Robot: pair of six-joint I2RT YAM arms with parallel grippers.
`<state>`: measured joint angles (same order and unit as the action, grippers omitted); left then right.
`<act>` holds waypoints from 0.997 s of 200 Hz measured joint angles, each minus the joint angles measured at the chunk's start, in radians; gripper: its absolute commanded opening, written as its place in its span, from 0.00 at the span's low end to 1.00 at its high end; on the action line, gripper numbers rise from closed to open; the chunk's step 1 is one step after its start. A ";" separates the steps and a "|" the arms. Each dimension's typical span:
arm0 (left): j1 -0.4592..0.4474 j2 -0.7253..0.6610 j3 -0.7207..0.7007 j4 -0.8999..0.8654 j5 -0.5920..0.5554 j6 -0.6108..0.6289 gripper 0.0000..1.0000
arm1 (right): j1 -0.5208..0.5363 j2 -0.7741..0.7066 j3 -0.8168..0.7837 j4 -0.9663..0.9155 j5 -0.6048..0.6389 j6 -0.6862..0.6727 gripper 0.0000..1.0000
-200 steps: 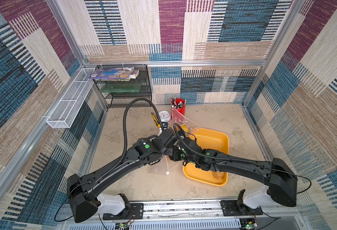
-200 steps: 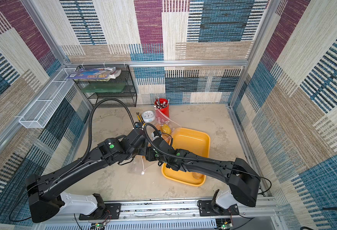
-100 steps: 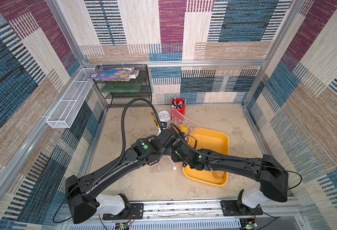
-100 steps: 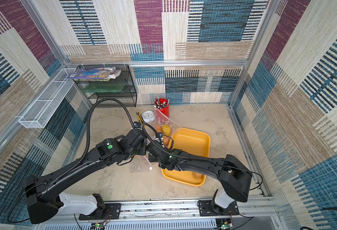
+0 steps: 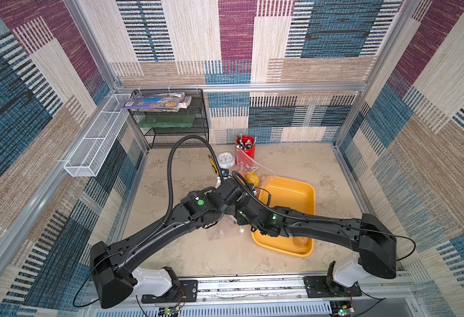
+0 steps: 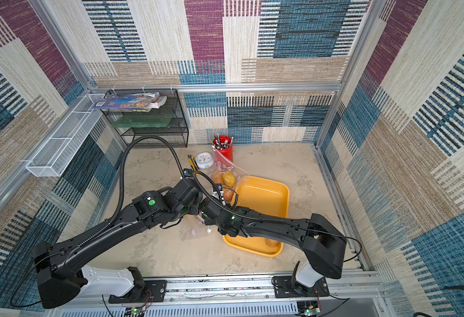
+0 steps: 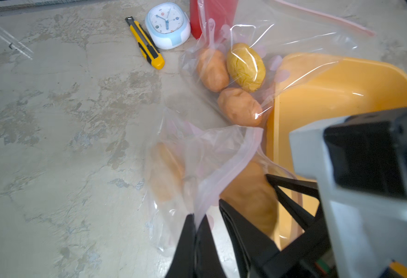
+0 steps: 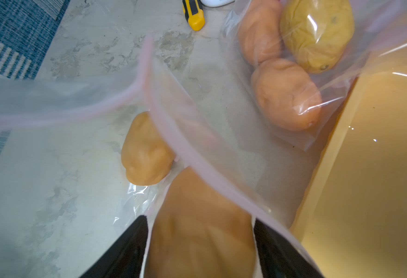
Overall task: Put the potatoes into a zipper bag and zip it
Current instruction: Place the potato into the zipper food storage bag, then pick up the potato from the basket.
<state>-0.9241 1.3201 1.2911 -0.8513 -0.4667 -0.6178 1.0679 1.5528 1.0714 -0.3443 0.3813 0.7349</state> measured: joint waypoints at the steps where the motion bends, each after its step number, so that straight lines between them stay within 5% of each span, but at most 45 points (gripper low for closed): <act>1: 0.000 0.000 0.000 0.001 0.000 0.000 0.00 | 0.000 -0.002 -0.001 0.002 -0.001 0.000 0.77; 102: 0.001 0.000 -0.001 0.027 0.005 0.000 0.00 | 0.000 -0.254 -0.095 0.070 -0.061 -0.045 1.00; 199: 0.001 0.004 -0.005 0.032 0.006 0.000 0.00 | -0.023 -0.485 -0.204 0.066 -0.074 -0.052 0.96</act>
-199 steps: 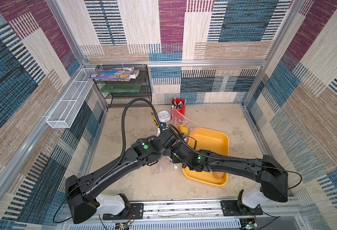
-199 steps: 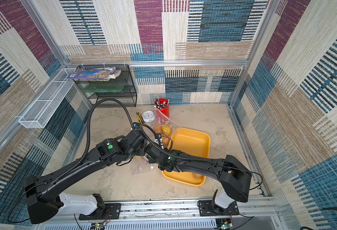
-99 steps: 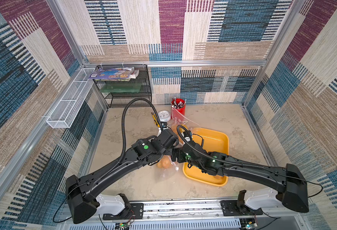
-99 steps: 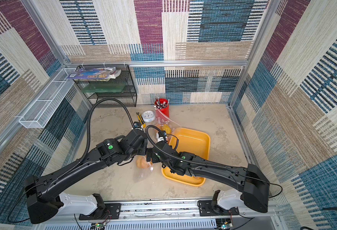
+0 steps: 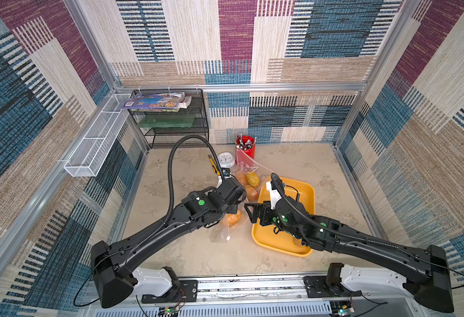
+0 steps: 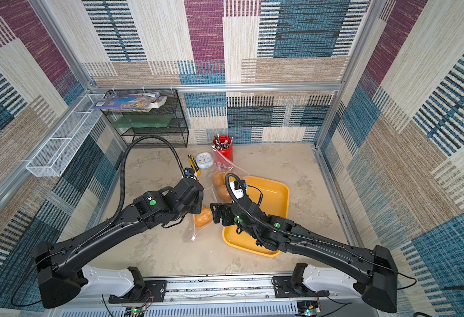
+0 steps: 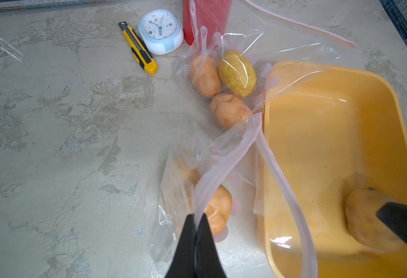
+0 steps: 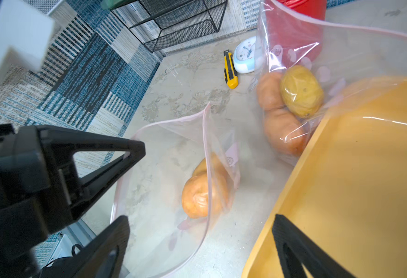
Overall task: Put the potatoes into a zipper bag and zip it
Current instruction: Pick up the potato from the basket.
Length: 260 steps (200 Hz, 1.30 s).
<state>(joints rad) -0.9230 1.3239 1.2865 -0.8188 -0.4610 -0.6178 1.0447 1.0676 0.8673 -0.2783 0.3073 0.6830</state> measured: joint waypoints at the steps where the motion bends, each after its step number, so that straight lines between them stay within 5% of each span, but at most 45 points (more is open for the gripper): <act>1: 0.000 0.000 0.000 0.000 0.000 0.000 0.00 | -0.002 -0.003 0.000 -0.001 0.000 0.000 0.96; 83: 0.000 0.000 0.000 0.000 0.000 0.000 0.00 | -0.093 -0.249 -0.167 -0.101 0.109 0.021 0.96; 155: 0.000 -0.003 -0.001 0.000 0.000 0.000 0.00 | -0.250 -0.270 -0.302 -0.257 0.085 0.054 0.98; 212: 0.000 -0.004 -0.001 0.000 0.000 0.000 0.00 | -0.246 -0.220 -0.339 -0.324 0.042 0.119 0.93; 260: 0.000 -0.019 -0.002 -0.001 0.001 -0.001 0.00 | -0.155 -0.167 -0.274 -0.432 0.124 0.220 0.92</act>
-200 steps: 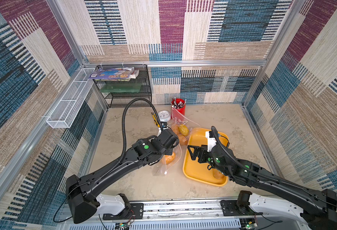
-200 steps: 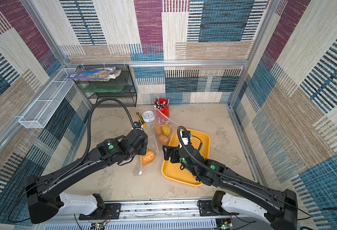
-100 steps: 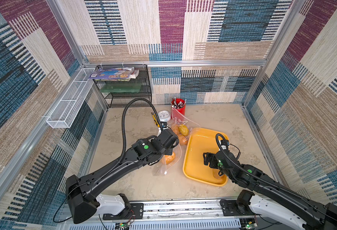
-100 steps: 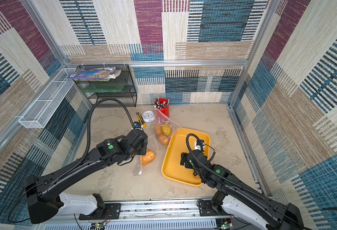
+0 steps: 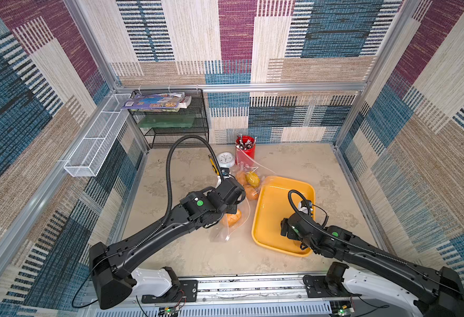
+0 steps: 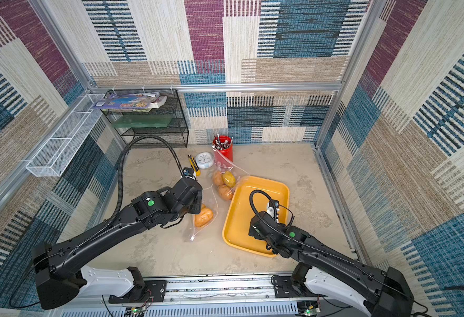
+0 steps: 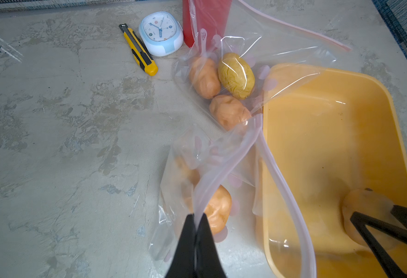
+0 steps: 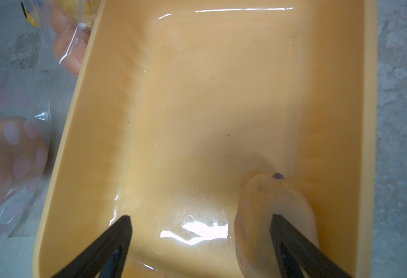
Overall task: Put the potatoes into a zipper bag and zip it
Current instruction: Pick up the potato from the basket.
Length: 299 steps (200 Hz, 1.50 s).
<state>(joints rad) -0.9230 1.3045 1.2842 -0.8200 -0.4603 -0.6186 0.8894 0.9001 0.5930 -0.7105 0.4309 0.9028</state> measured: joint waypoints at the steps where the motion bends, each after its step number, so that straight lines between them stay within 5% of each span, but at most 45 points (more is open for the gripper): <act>1: 0.000 -0.001 0.000 0.000 0.000 0.000 0.00 | 0.001 0.001 0.001 -0.002 0.001 0.002 0.93; 78: 0.001 -0.029 -0.011 -0.001 0.005 0.000 0.00 | 0.036 0.203 0.072 -0.148 0.084 0.118 0.94; 126: 0.001 -0.041 -0.018 -0.002 0.010 0.000 0.00 | 0.026 0.340 0.038 -0.152 0.180 0.074 0.95; 166: 0.001 -0.042 -0.018 -0.001 0.014 0.000 0.00 | 0.054 0.399 0.053 -0.021 -0.024 0.063 0.95; 270: 0.001 -0.062 -0.027 0.000 0.015 0.000 0.00 | 0.029 0.410 0.080 0.070 -0.065 0.014 0.97; 299: 0.001 -0.061 -0.027 0.000 0.015 0.000 0.00 | 0.019 0.414 0.062 0.112 -0.095 -0.003 0.89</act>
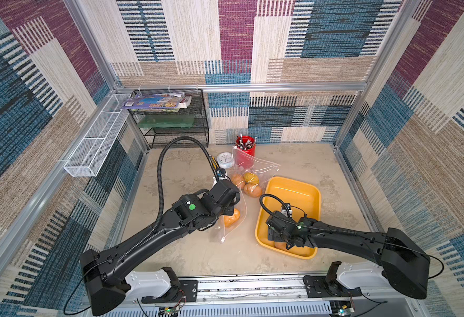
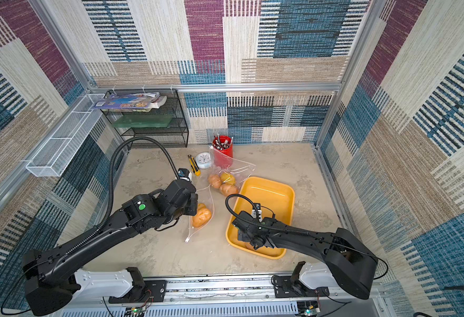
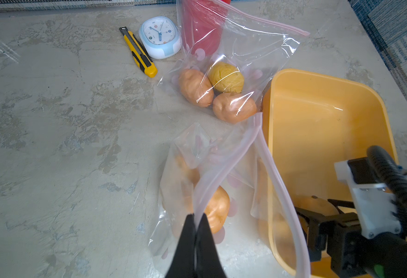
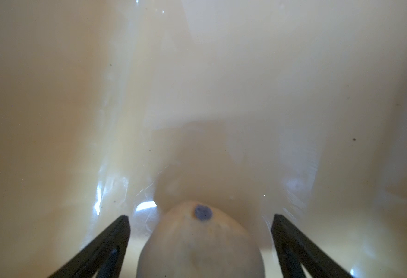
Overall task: Put the potatoes into a zipper bag and zip it
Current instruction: Pick up the potato from the basket.
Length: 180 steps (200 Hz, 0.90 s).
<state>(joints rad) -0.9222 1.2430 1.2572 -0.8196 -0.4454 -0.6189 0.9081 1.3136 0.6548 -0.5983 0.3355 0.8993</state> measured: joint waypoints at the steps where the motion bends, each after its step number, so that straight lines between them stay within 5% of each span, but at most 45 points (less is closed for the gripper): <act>1: 0.000 0.000 0.000 0.000 0.000 0.000 0.00 | 0.000 0.000 0.000 0.002 -0.002 0.000 0.88; 88: 0.000 0.000 -0.002 0.000 0.000 0.000 0.00 | -0.043 -0.059 -0.029 0.056 -0.041 -0.019 0.59; 180: 0.000 0.000 -0.003 0.000 0.000 0.000 0.00 | -0.140 -0.356 -0.055 0.044 -0.037 -0.037 0.47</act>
<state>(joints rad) -0.9222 1.2427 1.2545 -0.8196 -0.4458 -0.6189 0.7681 0.9581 0.6003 -0.5541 0.2985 0.8627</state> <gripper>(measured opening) 0.050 0.622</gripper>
